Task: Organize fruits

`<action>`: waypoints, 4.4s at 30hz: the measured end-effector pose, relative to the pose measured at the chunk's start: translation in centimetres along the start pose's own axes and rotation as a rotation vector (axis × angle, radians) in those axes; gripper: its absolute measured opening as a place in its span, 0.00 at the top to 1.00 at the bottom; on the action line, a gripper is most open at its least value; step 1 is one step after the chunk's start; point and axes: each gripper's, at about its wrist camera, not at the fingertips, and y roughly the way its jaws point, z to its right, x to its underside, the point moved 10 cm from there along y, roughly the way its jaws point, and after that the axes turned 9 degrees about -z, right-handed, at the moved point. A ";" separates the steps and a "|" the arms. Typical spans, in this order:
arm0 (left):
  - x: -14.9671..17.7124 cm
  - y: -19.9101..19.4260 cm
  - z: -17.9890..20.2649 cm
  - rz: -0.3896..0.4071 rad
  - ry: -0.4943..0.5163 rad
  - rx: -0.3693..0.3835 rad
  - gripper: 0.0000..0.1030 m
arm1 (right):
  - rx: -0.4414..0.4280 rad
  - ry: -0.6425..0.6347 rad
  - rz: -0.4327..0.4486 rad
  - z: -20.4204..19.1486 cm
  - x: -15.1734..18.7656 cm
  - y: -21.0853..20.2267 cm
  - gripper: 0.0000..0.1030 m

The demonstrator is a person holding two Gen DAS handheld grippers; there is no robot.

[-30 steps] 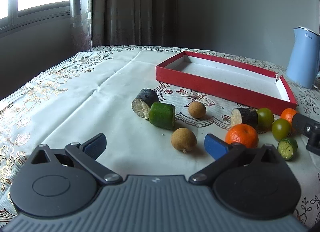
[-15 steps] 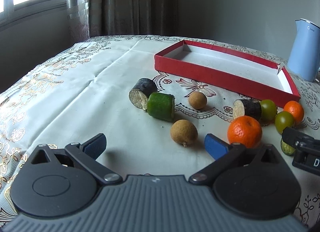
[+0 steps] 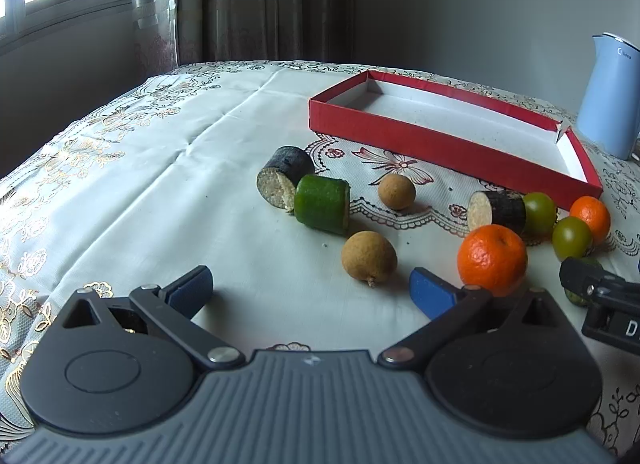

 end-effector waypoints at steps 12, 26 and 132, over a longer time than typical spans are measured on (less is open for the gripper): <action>-0.1 0.0 0.0 0.001 -0.003 0.003 0.00 | -0.005 0.008 0.018 0.0 0.0 -0.3 0.00; -0.1 -0.1 0.0 0.003 -0.006 0.007 0.00 | 0.000 -0.004 0.023 -0.1 0.0 -0.4 0.00; 0.1 -0.6 -1.6 0.029 -0.085 0.008 0.00 | -0.131 -0.136 0.169 -3.2 -0.3 -3.0 0.00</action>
